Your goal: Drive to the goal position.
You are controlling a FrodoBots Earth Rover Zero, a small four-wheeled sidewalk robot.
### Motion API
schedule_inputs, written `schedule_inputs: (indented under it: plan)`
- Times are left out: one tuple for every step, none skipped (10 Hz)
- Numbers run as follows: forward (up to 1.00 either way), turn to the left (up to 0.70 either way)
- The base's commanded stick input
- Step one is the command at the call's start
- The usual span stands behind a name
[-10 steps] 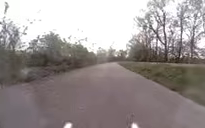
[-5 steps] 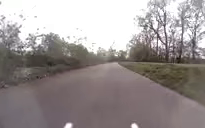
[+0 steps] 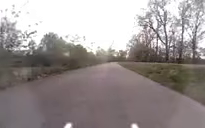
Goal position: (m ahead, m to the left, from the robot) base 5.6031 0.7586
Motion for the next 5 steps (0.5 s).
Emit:
schedule_inputs:
  plan:
    - [1.0, 0.0]
    - [1.0, 0.0]
    - [1.0, 0.0]
    - [1.0, 0.0]
    - [1.0, 0.0]
